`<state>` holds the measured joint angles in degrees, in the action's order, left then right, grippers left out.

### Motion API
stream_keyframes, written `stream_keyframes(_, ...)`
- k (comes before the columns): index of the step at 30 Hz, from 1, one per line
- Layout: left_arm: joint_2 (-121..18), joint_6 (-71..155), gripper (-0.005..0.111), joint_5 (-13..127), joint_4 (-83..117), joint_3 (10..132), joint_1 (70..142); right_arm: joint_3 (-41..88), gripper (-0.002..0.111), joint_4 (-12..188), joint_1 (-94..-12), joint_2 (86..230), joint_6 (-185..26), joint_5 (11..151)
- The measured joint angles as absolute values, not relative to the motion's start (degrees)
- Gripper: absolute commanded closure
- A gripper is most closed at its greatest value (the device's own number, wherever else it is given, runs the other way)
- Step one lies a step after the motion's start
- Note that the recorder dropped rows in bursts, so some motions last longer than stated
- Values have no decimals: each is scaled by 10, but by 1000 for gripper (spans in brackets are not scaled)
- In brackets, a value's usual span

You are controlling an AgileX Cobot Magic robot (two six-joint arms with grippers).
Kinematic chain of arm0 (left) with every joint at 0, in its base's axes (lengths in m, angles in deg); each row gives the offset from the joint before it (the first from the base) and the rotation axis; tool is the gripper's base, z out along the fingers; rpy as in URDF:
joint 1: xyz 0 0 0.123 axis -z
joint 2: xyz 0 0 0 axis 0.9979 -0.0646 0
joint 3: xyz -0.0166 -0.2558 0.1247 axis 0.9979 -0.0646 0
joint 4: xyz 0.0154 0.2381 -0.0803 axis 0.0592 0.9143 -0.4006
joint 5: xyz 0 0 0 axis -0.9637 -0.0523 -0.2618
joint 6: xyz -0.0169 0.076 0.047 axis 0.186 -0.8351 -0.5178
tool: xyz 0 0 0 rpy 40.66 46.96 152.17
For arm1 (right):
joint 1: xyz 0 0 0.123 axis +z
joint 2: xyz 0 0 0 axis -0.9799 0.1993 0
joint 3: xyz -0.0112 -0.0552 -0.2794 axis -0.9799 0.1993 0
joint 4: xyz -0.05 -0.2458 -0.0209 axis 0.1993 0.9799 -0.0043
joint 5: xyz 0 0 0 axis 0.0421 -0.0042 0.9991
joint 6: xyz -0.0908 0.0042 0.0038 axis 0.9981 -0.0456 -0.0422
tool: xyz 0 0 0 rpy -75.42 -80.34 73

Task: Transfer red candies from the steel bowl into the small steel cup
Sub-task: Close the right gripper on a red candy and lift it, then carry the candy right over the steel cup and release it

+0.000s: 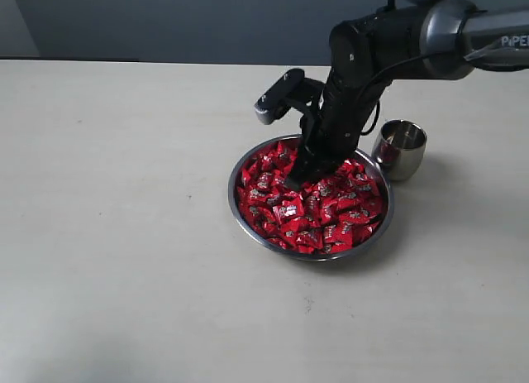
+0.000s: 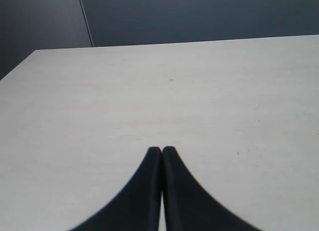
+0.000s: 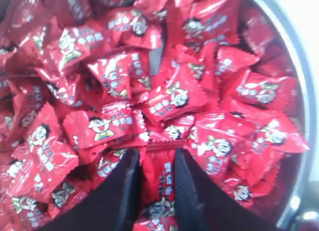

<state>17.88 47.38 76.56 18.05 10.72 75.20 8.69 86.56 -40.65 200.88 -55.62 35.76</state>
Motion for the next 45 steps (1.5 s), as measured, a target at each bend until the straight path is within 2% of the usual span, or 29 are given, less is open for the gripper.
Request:
stream_keyframes(12,179,474,106,766,180,107,752,84,109,965,-417,1939,-695,392)
stream_keyframes(28,179,474,106,766,180,107,752,84,109,991,-555,1925,-827,393)
stream_keyframes(45,179,474,106,766,180,107,752,83,109,985,-562,1965,-850,414)
